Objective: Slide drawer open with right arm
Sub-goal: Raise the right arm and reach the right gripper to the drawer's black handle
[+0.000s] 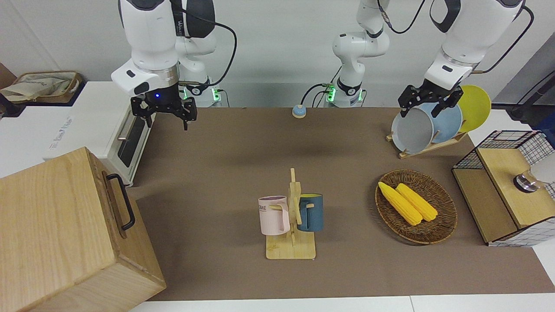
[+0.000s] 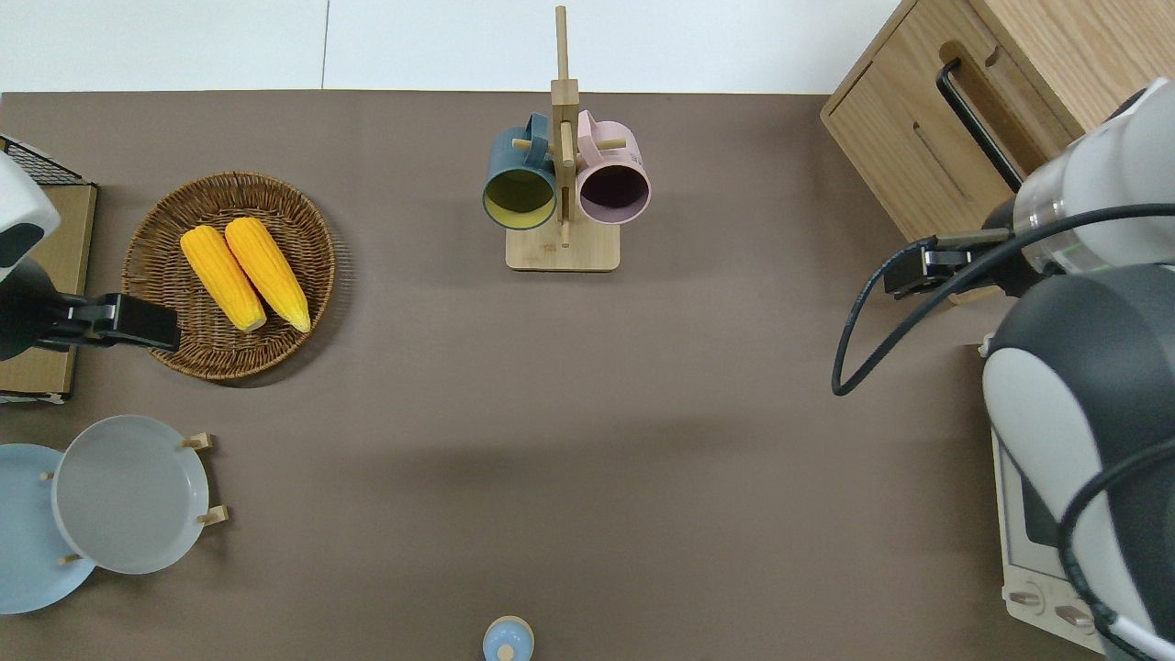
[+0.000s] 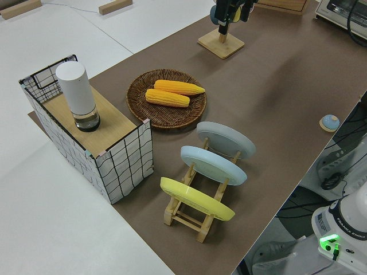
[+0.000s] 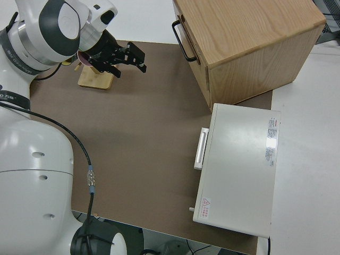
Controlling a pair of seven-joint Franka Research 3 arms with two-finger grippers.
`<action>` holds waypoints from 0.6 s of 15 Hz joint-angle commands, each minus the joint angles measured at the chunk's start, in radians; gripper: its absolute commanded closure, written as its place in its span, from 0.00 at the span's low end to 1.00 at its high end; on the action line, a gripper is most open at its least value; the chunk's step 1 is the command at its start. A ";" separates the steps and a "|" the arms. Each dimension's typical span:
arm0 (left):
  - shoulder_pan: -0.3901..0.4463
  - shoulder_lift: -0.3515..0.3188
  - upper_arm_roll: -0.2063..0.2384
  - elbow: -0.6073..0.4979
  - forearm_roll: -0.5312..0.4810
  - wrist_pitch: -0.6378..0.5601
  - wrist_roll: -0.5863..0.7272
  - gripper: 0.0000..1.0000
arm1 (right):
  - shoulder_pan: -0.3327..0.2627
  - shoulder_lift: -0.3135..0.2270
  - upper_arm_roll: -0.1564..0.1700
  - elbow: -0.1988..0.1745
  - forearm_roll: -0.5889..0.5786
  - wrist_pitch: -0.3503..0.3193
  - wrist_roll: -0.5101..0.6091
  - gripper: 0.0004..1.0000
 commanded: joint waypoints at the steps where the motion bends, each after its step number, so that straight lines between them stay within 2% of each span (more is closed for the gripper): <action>1: 0.004 0.011 -0.006 0.026 0.017 -0.020 0.010 0.01 | 0.055 0.045 0.017 0.000 -0.187 0.027 -0.009 0.01; 3: 0.004 0.011 -0.006 0.026 0.017 -0.020 0.010 0.01 | 0.063 0.081 0.045 -0.007 -0.303 0.078 -0.009 0.01; 5: 0.004 0.011 -0.006 0.024 0.017 -0.020 0.010 0.01 | 0.068 0.095 0.052 -0.024 -0.395 0.114 -0.006 0.01; 9: 0.004 0.011 -0.006 0.026 0.017 -0.020 0.010 0.01 | 0.069 0.102 0.052 -0.118 -0.578 0.229 0.040 0.01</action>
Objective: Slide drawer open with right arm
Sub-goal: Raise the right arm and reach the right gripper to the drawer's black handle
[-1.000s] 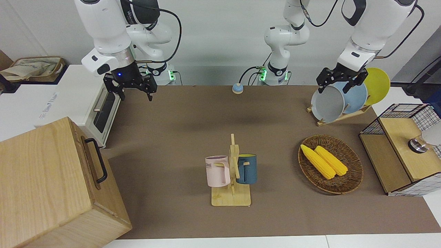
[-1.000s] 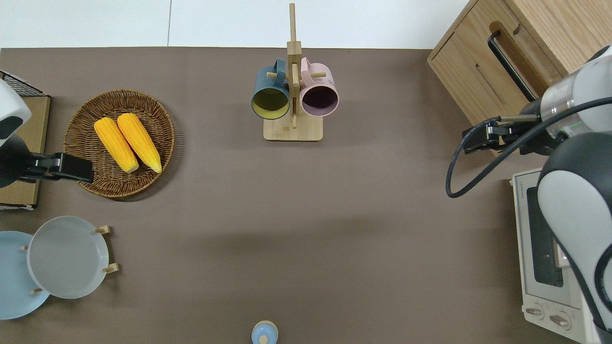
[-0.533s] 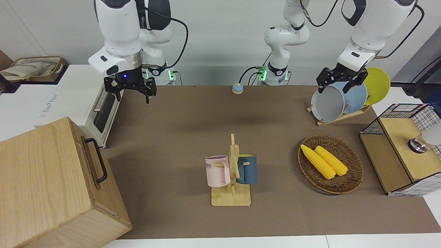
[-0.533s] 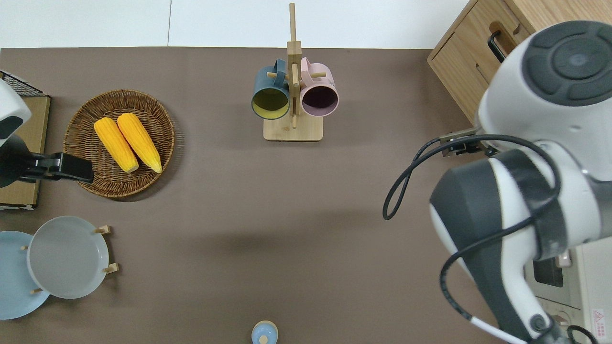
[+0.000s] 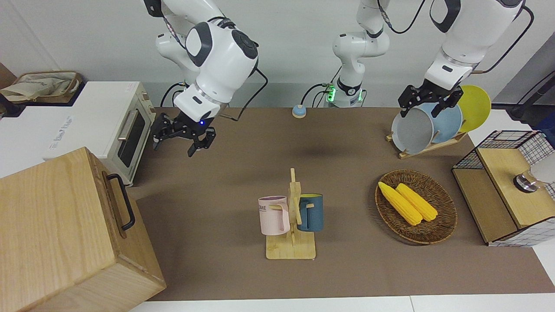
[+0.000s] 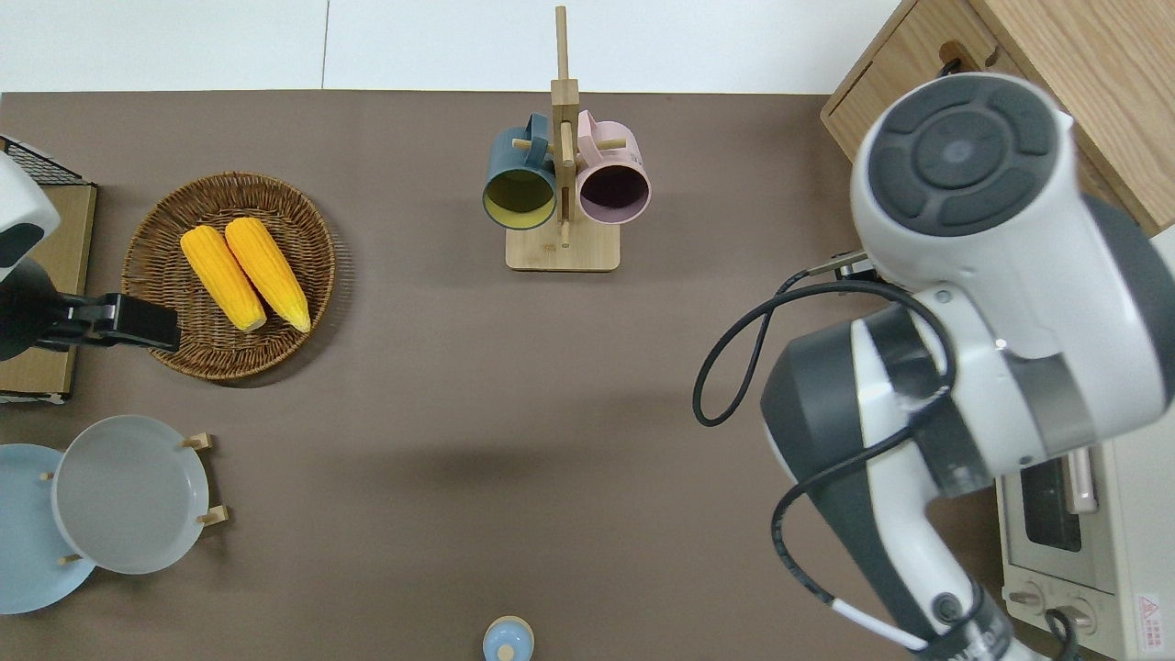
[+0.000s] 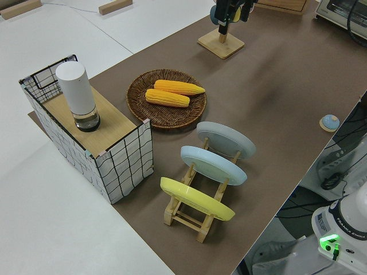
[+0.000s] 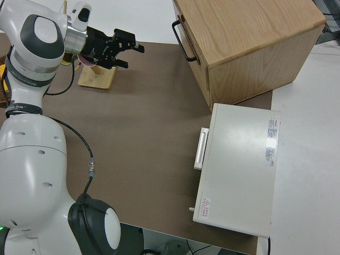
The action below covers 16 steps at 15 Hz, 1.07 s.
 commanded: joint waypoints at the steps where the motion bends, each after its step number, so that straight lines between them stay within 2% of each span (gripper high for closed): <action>1: 0.004 0.011 -0.006 0.026 0.017 -0.020 0.010 0.01 | -0.004 0.013 0.003 -0.086 -0.185 0.090 0.051 0.01; 5: 0.004 0.011 -0.006 0.026 0.017 -0.020 0.010 0.01 | 0.025 0.084 0.003 -0.100 -0.404 0.087 0.088 0.01; 9: 0.004 0.011 -0.006 0.024 0.017 -0.020 0.010 0.01 | 0.023 0.116 0.001 -0.180 -0.616 0.088 0.163 0.01; 12: 0.004 0.011 -0.006 0.026 0.017 -0.020 0.010 0.01 | 0.011 0.139 0.000 -0.226 -0.740 0.087 0.213 0.01; 16: 0.004 0.011 -0.006 0.026 0.017 -0.020 0.010 0.01 | -0.018 0.176 -0.013 -0.235 -0.872 0.093 0.256 0.01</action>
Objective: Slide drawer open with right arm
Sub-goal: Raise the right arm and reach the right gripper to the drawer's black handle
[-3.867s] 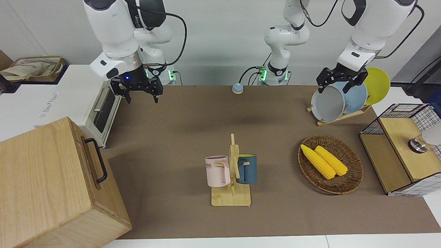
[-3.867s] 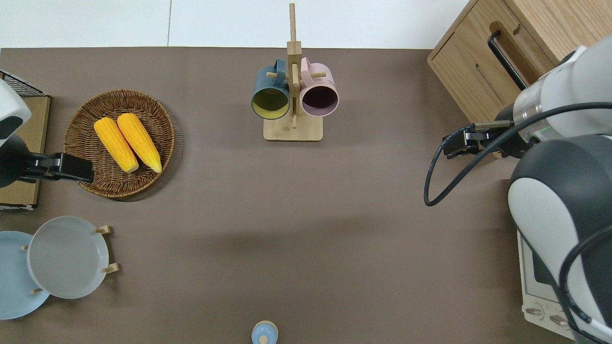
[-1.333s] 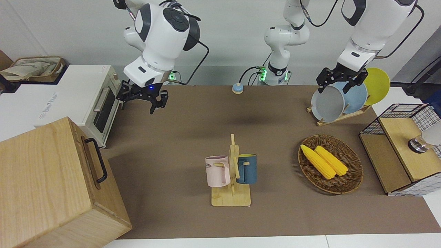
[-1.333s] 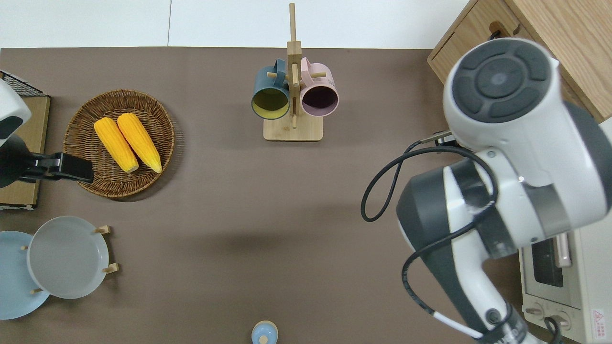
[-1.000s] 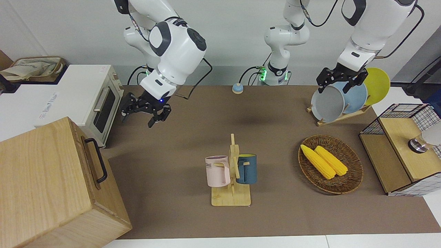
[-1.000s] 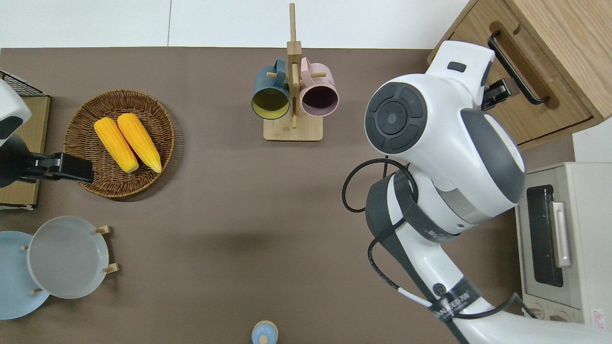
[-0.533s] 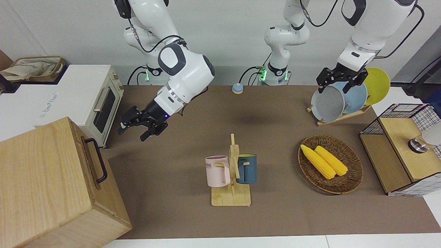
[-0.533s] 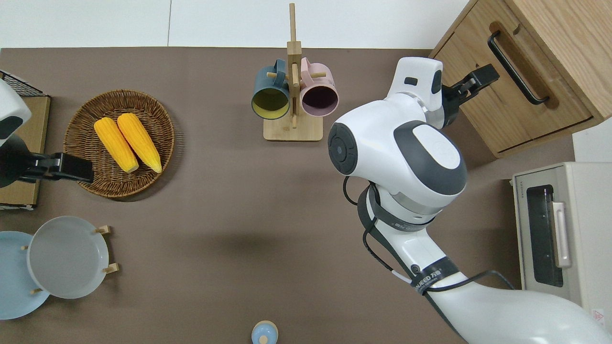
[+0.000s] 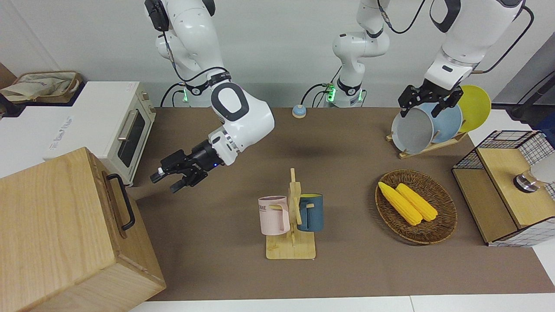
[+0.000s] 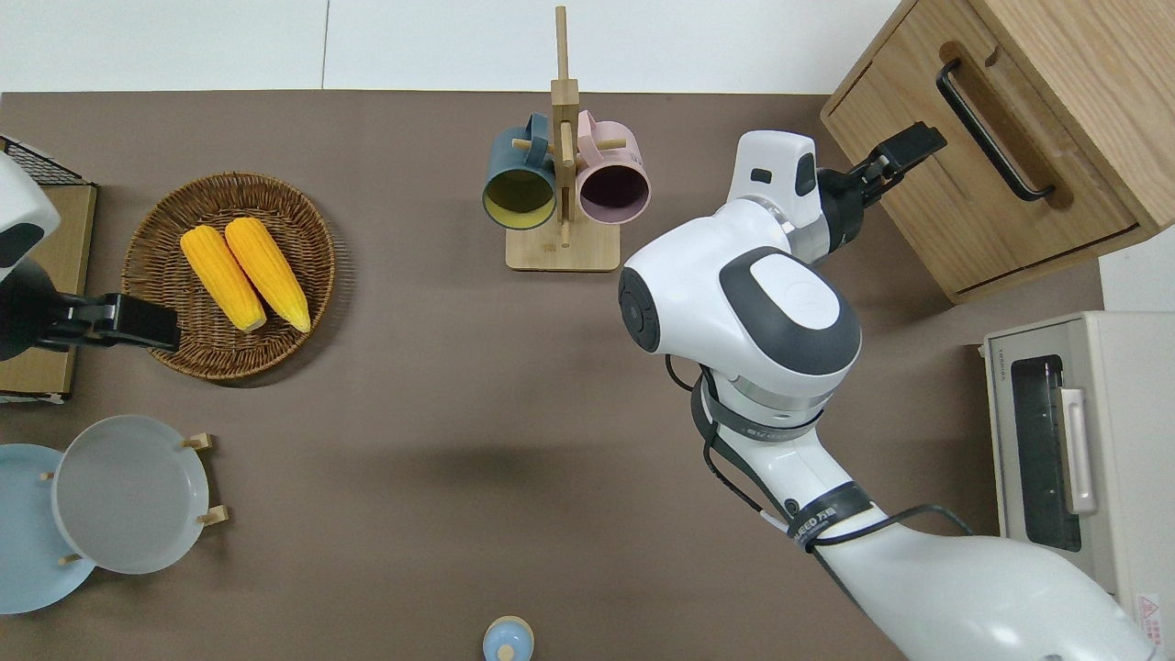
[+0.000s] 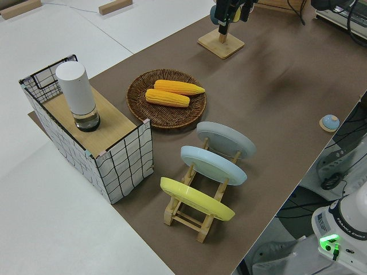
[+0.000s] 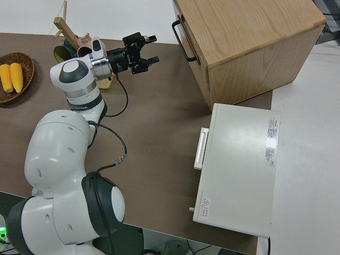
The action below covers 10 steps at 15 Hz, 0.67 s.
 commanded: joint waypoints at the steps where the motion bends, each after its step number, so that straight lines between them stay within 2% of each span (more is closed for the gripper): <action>1: 0.004 0.011 -0.006 0.026 0.017 -0.020 0.010 0.01 | -0.049 0.016 0.005 -0.021 -0.139 0.022 0.035 0.01; 5: 0.004 0.011 -0.006 0.024 0.017 -0.020 0.010 0.01 | -0.092 0.024 0.005 -0.021 -0.204 0.073 0.035 0.01; 10: 0.004 0.011 -0.006 0.026 0.017 -0.020 0.010 0.01 | -0.113 0.022 0.005 -0.011 -0.203 0.081 0.035 0.02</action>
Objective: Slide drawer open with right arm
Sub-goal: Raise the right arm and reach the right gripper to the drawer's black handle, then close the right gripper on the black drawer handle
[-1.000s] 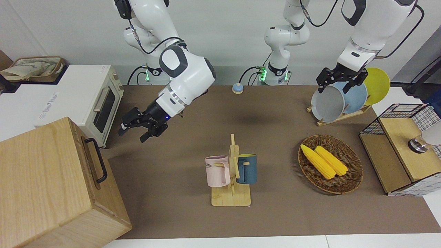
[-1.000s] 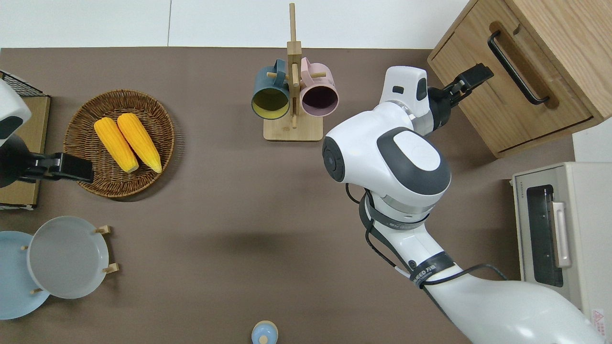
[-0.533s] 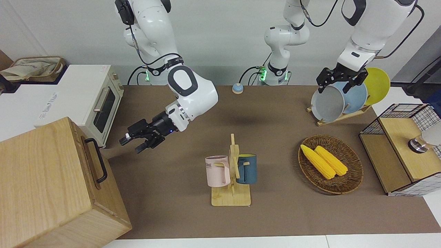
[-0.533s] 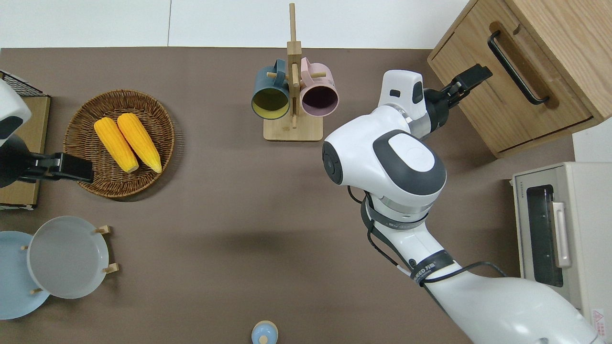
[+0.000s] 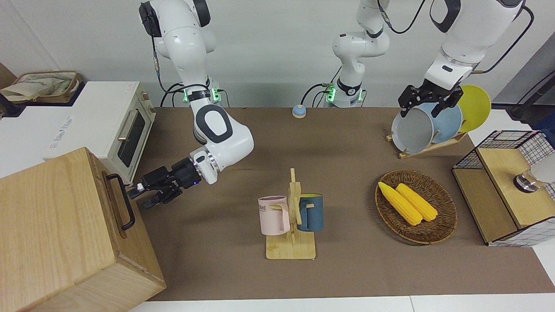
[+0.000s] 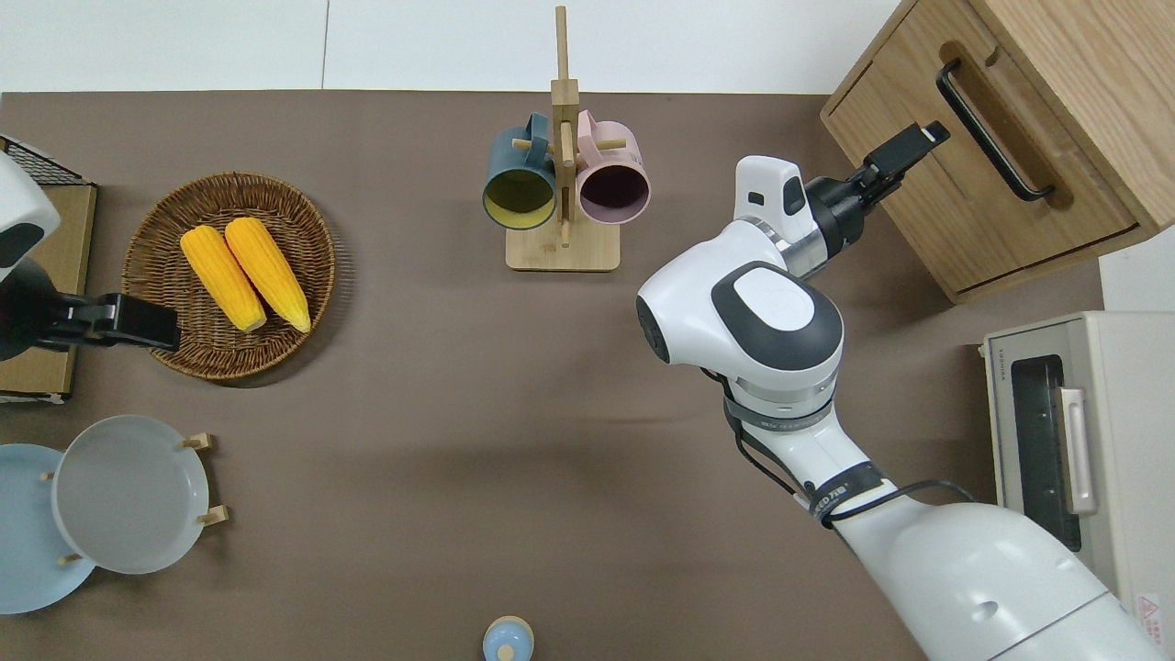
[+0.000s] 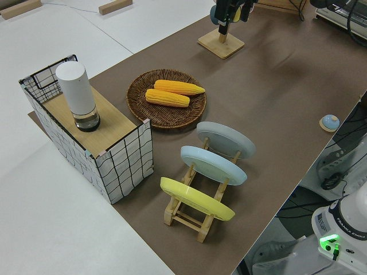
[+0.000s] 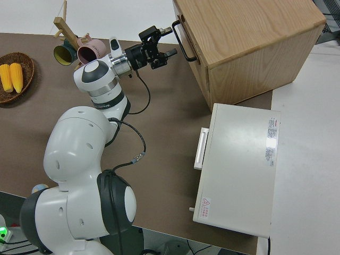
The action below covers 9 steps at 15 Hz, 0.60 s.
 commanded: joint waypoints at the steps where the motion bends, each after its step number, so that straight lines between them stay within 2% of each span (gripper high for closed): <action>1: 0.004 0.011 -0.006 0.026 0.017 -0.020 0.010 0.01 | -0.036 -0.007 0.013 -0.002 -0.023 0.021 0.020 0.02; 5: 0.004 0.011 -0.006 0.026 0.017 -0.020 0.010 0.01 | -0.045 -0.010 0.016 0.006 -0.017 0.027 0.020 0.03; 6: 0.004 0.011 -0.006 0.026 0.017 -0.020 0.010 0.01 | -0.045 -0.010 0.018 0.006 -0.017 0.027 0.020 0.07; 8: 0.004 0.011 -0.006 0.026 0.017 -0.020 0.010 0.01 | -0.045 -0.010 0.018 0.014 -0.011 0.026 0.014 0.34; 9: 0.004 0.011 -0.006 0.026 0.017 -0.020 0.010 0.01 | -0.043 -0.010 0.018 0.017 -0.011 0.024 0.009 0.53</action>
